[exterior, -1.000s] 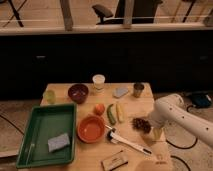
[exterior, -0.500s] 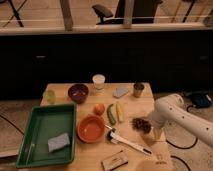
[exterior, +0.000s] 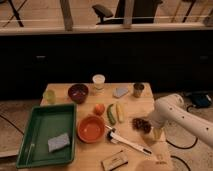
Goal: Place grapes in red bowl
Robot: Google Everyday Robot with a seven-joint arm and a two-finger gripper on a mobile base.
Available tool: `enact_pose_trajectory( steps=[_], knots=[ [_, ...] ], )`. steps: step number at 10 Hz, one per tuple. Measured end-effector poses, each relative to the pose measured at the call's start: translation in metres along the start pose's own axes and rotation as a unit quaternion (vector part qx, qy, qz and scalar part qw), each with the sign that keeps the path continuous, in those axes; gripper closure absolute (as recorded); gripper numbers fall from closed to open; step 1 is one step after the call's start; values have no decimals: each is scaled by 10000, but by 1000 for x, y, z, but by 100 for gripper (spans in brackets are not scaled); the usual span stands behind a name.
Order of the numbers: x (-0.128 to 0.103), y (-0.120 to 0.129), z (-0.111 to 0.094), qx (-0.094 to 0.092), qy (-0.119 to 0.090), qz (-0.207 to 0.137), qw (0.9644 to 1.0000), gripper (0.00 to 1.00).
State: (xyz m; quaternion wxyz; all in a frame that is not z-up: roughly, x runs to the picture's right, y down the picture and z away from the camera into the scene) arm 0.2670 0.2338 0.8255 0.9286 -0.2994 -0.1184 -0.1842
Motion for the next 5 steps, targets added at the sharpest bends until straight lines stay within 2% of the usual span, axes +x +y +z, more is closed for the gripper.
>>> enact_pose_trajectory(
  steps=[1,5],
  knots=[
    [0,-1,0,6,2,-6,10000,38],
    [3,0,-1,-16,-3,-13,10000,83]
  ],
)
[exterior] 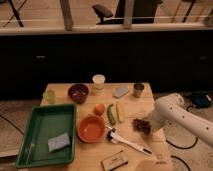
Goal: Place grapes in red bowl
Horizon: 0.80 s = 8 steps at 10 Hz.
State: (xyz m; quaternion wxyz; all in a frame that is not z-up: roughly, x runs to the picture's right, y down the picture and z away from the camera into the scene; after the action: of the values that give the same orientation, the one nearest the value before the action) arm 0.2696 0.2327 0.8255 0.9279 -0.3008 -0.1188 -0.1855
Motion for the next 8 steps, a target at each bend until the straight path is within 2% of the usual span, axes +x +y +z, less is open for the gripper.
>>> enact_pose_trajectory(
  steps=[1,2,8],
  knots=[
    [0,0,0,0,-5,2,10000,93],
    [1,0,0,2,-10,1,10000,99],
    [2,4,3,-33,-19,-6,10000,100]
  ],
)
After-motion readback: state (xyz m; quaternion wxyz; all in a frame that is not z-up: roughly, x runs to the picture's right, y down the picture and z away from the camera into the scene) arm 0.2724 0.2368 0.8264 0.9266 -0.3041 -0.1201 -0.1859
